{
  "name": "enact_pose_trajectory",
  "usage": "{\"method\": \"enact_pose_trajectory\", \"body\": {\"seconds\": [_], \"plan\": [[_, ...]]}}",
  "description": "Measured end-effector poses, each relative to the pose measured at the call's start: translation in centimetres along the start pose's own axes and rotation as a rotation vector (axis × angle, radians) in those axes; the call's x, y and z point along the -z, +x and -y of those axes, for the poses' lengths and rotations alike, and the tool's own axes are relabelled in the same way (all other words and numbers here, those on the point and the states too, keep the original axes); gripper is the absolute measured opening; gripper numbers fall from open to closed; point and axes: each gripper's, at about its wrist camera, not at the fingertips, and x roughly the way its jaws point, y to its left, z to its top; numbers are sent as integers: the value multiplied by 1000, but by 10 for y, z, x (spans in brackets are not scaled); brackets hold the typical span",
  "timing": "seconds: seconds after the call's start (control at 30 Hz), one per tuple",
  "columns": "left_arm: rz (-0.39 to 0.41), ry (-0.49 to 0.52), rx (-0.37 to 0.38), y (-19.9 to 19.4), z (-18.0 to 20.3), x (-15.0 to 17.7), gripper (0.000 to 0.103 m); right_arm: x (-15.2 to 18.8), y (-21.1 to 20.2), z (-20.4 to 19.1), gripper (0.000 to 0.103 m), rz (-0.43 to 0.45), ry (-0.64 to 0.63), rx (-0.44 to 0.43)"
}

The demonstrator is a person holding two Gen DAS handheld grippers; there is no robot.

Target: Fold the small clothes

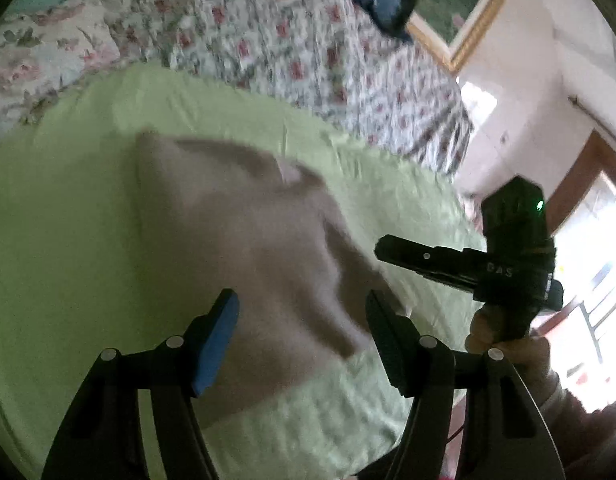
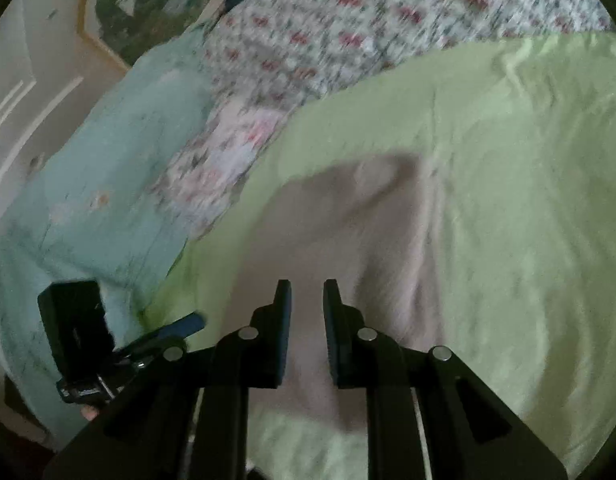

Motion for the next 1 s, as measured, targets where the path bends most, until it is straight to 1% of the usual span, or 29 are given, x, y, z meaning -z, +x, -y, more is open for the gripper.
{"method": "enact_pose_trajectory", "body": {"seconds": [0.07, 0.1, 0.17, 0.2, 0.23, 0.3, 0.33, 0.47, 0.6, 0.7, 0.8, 0.93, 1.0], "plan": [[-62, -19, -24, 16, -8, 14, 63, 17, 10, 1, 17, -39, -17, 33], [-85, -25, -31, 23, -12, 20, 61, 25, 16, 8, 17, -64, -13, 75], [-127, -52, -62, 36, -25, 32, 49, 37, 26, 27, 16, -91, 4, 186], [-130, -64, -59, 38, -27, 36, 49, 43, 29, 43, 9, -95, 24, 247], [-121, -72, -51, 37, -27, 38, 49, 47, 29, 56, 0, -87, 61, 242], [-111, -70, -56, 35, -24, 38, 49, 52, 22, 76, 0, -55, 158, 157], [-110, -69, -60, 36, -23, 38, 50, 52, 21, 78, 0, -52, 165, 153], [-107, -65, -74, 35, -22, 42, 50, 53, 25, 62, 0, -57, 81, 220], [-106, -55, -101, 28, -20, 48, 50, 55, 23, 55, 0, -50, 51, 255], [-110, -38, -133, 25, -18, 54, 50, 63, 17, 44, 0, -53, -24, 312], [-117, -37, -150, 23, -17, 58, 50, 76, 10, 40, 0, -64, -70, 353], [-126, -29, -167, 19, -14, 60, 51, 83, 0, 41, 0, -68, -52, 361], [-130, -34, -168, 14, -14, 61, 52, 84, -5, 40, 4, -61, -45, 365]]}}
